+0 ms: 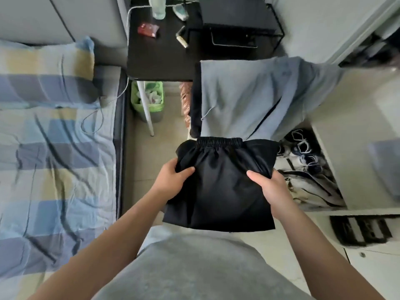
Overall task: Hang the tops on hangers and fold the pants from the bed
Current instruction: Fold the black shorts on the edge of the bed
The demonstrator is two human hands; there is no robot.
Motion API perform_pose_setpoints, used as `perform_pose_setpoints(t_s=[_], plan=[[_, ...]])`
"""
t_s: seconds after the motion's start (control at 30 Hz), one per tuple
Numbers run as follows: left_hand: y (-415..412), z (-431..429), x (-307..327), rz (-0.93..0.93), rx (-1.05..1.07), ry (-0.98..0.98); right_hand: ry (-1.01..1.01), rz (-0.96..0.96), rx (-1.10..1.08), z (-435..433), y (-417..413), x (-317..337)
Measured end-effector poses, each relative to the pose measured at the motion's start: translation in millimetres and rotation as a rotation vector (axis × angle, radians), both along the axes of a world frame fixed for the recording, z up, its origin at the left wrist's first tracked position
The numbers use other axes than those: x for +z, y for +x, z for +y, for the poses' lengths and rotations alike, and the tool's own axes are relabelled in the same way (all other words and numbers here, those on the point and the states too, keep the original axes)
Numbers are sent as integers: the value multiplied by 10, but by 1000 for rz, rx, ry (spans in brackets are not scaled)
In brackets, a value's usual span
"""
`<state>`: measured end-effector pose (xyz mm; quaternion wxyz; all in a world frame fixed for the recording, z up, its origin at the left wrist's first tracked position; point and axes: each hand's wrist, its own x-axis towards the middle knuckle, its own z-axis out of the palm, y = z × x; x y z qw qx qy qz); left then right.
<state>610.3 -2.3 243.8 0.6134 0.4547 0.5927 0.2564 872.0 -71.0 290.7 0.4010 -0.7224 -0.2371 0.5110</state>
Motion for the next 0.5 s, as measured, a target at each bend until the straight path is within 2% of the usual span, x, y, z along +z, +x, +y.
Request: perform_pose_setpoints(t_s=[0.3, 0.5], plan=[[2274, 355, 501, -18, -280, 99, 111, -21, -280, -388, 2030, 316], [3341, 591, 630, -22, -416, 146, 129, -18, -459, -525, 2811, 364]])
